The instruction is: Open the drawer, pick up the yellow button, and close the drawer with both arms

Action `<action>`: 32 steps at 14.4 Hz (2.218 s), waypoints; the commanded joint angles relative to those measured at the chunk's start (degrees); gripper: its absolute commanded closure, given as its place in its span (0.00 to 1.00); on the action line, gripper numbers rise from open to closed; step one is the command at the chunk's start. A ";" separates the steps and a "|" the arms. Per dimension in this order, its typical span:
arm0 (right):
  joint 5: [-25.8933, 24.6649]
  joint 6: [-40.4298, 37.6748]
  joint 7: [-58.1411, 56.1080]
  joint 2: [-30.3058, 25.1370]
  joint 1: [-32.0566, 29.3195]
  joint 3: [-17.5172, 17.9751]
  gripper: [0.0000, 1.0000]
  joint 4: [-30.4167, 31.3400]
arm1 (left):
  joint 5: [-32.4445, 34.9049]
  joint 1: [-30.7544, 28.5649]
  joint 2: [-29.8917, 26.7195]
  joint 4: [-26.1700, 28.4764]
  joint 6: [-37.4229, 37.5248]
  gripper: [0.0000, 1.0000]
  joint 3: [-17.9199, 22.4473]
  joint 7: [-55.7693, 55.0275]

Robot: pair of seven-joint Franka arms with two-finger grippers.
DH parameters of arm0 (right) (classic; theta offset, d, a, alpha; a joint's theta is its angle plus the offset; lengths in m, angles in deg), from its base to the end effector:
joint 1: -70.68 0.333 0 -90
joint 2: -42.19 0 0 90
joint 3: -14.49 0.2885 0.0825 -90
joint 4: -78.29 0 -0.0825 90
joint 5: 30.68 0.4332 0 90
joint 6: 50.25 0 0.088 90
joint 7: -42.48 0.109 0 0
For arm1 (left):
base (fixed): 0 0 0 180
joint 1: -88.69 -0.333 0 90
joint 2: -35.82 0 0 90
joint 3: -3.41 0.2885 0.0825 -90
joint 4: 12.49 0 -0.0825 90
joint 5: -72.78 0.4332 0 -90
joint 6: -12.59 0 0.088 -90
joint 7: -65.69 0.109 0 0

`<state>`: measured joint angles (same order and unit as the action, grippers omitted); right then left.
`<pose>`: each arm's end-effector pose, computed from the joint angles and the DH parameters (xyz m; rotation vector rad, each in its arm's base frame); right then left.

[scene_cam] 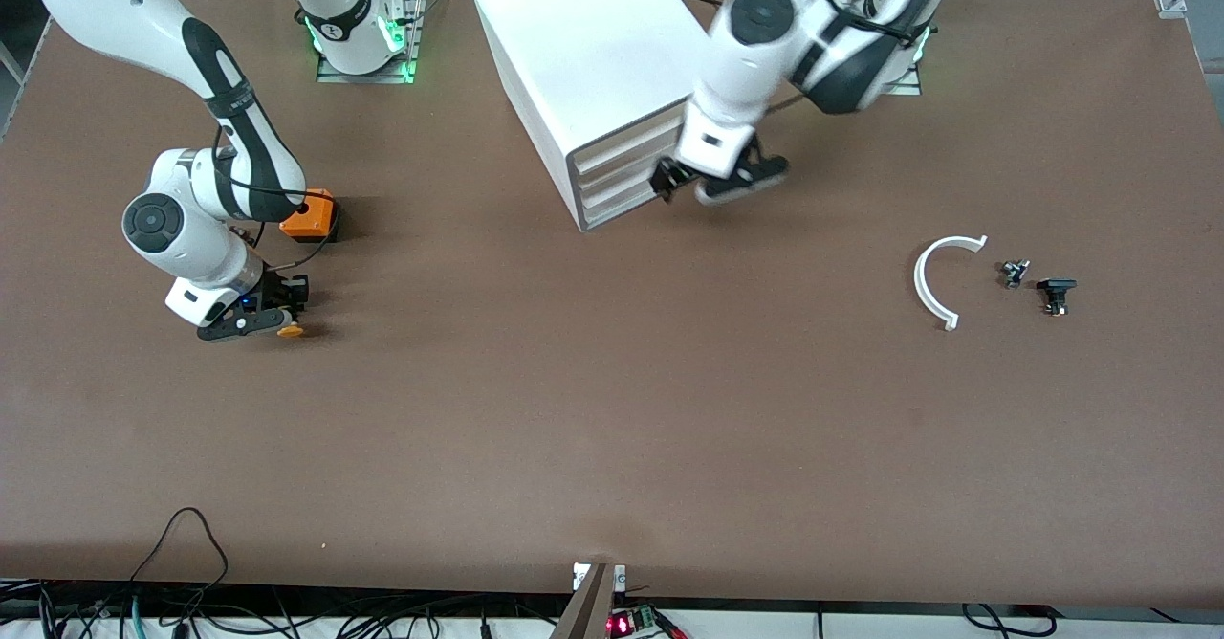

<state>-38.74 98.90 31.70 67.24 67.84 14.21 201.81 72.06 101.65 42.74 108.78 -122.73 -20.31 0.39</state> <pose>0.5814 -0.0291 0.1246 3.0414 0.3893 0.0013 0.4889 -0.3634 0.3154 2.9018 0.7623 0.0598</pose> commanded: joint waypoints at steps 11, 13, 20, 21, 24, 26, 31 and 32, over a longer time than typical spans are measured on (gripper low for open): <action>4.37 -42.42 12.34 -8.44 3.36 8.37 0.00 -31.02 | -1.12 -2.24 -5.86 -25.19 34.58 0.00 26.52 43.30; 4.46 -50.32 19.18 -8.52 5.39 8.54 0.00 -36.82 | -0.68 -2.24 -6.82 -26.61 37.49 0.00 28.90 47.52; 2.17 -59.86 21.34 -13.71 4.44 6.53 0.00 -44.86 | -1.20 -6.63 -8.24 -26.17 40.40 0.00 30.49 55.28; 2.17 -59.33 19.50 -14.49 3.99 5.56 0.00 -43.37 | -1.20 -6.54 -7.89 -26.87 41.10 0.00 30.32 55.28; 2.44 -55.13 18.25 -19.58 3.90 0.99 0.00 -36.00 | -1.12 -6.54 -7.80 -26.87 41.37 0.00 29.97 55.45; 2.88 -54.23 13.27 -20.47 3.90 -1.03 0.00 -34.66 | -1.12 -6.54 -7.80 -26.87 41.37 0.00 30.05 55.45; 3.14 -57.47 10.95 -21.96 3.11 -1.66 0.00 -34.66 | -0.94 -6.63 -7.62 -26.79 41.46 0.00 30.40 55.45; 3.14 -59.40 11.04 -22.93 3.20 -1.57 0.00 -34.48 | -0.94 -6.63 -7.45 -26.79 41.46 0.00 30.41 55.45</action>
<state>-36.17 41.87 43.78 47.80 71.28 12.48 165.36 72.00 95.33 34.84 82.84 -82.36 9.86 54.28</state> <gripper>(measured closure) 0.000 0.000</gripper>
